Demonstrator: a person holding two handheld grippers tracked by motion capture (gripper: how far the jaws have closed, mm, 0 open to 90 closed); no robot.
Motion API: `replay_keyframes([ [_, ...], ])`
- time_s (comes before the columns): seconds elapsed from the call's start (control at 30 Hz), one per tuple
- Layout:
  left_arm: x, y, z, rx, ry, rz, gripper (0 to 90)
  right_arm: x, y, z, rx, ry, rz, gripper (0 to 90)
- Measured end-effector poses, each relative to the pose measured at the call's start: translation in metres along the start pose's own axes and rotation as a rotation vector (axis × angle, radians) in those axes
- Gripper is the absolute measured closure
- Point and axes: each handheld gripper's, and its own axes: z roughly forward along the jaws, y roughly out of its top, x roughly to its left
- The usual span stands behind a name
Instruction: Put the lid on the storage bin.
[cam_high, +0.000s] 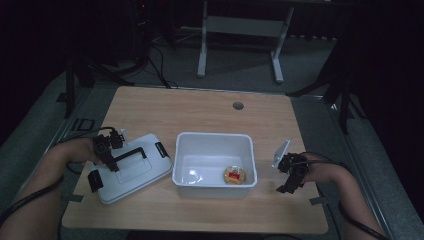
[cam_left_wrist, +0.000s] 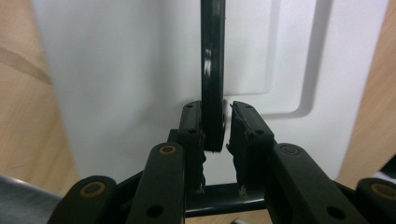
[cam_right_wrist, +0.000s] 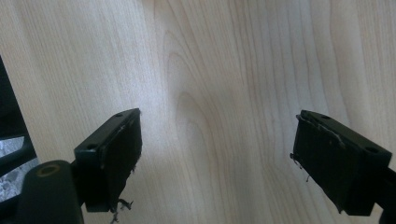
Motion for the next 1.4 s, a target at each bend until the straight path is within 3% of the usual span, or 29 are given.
replay_keyframes([
  [0.23, 0.000, 0.003, 0.006, 0.040, -0.015, -0.010, 81.4, -0.002, -0.006, 0.006, 0.026, 0.023, 0.017, 15.4],
  [0.53, 0.000, 0.001, 0.007, 0.021, -0.022, -0.046, 83.1, -0.001, -0.006, 0.015, 0.030, 0.026, 0.012, 15.4],
  [0.8, 0.000, -0.002, 0.006, 0.004, -0.023, -0.054, 83.3, -0.004, -0.010, 0.023, 0.031, 0.031, 0.037, 17.9],
  [0.93, -0.001, -0.003, 0.003, 0.009, -0.013, -0.039, 83.5, -0.005, -0.010, 0.022, 0.029, 0.027, 0.047, 17.9],
  [1.17, -0.004, -0.005, -0.011, -0.023, -0.021, -0.036, 83.6, -0.005, -0.009, 0.021, 0.027, 0.018, 0.045, 17.9],
  [1.4, -0.011, -0.008, -0.037, -0.052, -0.004, -0.016, 83.6, -0.005, -0.007, 0.019, 0.027, 0.013, 0.044, 17.9],
])
